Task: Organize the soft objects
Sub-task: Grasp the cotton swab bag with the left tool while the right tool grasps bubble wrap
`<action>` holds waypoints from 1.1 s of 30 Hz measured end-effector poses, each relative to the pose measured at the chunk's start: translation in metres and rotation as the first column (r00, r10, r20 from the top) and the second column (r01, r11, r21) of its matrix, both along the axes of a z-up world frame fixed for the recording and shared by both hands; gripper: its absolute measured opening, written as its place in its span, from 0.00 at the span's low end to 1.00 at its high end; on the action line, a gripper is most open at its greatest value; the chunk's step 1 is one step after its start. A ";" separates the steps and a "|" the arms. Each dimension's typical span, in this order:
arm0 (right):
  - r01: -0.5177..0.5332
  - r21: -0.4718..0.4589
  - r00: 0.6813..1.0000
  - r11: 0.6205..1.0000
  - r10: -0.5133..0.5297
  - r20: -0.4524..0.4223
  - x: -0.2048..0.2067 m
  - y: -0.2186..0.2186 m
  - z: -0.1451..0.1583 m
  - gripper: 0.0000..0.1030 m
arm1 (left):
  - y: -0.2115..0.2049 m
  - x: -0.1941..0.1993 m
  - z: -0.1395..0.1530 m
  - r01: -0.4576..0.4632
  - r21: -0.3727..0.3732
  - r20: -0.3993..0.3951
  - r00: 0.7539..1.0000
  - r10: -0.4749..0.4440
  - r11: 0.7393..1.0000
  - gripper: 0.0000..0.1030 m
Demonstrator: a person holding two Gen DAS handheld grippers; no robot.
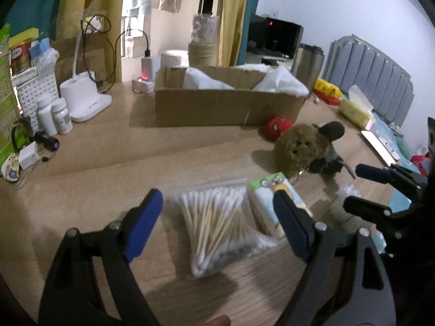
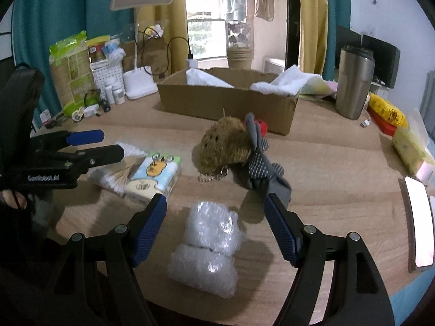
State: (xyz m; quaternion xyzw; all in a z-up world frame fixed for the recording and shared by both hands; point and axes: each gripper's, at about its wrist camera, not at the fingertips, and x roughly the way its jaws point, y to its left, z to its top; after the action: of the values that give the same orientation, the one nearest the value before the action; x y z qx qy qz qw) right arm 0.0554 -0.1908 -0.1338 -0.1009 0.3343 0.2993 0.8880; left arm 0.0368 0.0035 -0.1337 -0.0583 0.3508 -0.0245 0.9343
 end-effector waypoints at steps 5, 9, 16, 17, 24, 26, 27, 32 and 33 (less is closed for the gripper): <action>-0.033 0.003 0.999 0.999 0.033 -0.024 -0.006 -0.003 -0.005 0.75 | 0.005 0.003 -0.010 -0.032 0.008 -0.054 0.998 0.032 0.999 0.82; -0.059 0.010 0.997 0.998 0.059 -0.057 -0.007 -0.003 -0.011 0.74 | 0.004 0.005 -0.014 -0.022 0.004 -0.074 0.997 0.022 1.000 0.82; -0.081 0.019 0.992 0.997 0.082 -0.099 -0.006 0.000 -0.018 0.51 | -0.007 0.007 -0.018 0.020 0.030 -0.101 0.995 -0.017 0.999 0.81; -0.083 0.021 0.991 0.996 0.085 -0.102 -0.006 0.001 -0.018 0.51 | -0.007 0.007 -0.019 0.022 0.027 -0.103 0.995 -0.019 0.999 0.79; -0.096 0.043 0.988 0.994 0.100 -0.118 -0.004 0.003 -0.020 0.43 | -0.007 0.009 -0.022 0.039 -0.003 -0.125 0.991 -0.039 0.999 0.57; -0.102 0.054 0.987 0.993 0.108 -0.123 -0.003 0.003 -0.020 0.42 | -0.006 0.008 -0.023 0.040 -0.012 -0.125 0.991 -0.041 0.999 0.54; -0.105 0.057 0.986 0.993 0.111 -0.123 -0.003 0.004 -0.020 0.41 | -0.005 0.007 -0.023 0.041 -0.017 -0.123 0.992 -0.043 0.999 0.52; -0.110 0.068 0.987 0.992 0.117 -0.108 -0.003 0.006 -0.017 0.41 | -0.002 0.006 -0.020 0.037 -0.045 -0.111 0.993 -0.042 0.998 0.48; -0.112 0.075 0.987 0.991 0.119 -0.104 -0.002 0.006 -0.015 0.41 | -0.001 0.006 -0.019 0.034 -0.049 -0.106 0.994 -0.039 0.998 0.48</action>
State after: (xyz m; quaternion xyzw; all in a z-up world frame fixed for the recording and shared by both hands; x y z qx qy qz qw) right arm 0.0529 -0.1852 -0.1490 -0.0729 0.3650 0.3666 0.8527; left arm 0.0424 0.0026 -0.1525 -0.0751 0.4007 -0.0469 0.9119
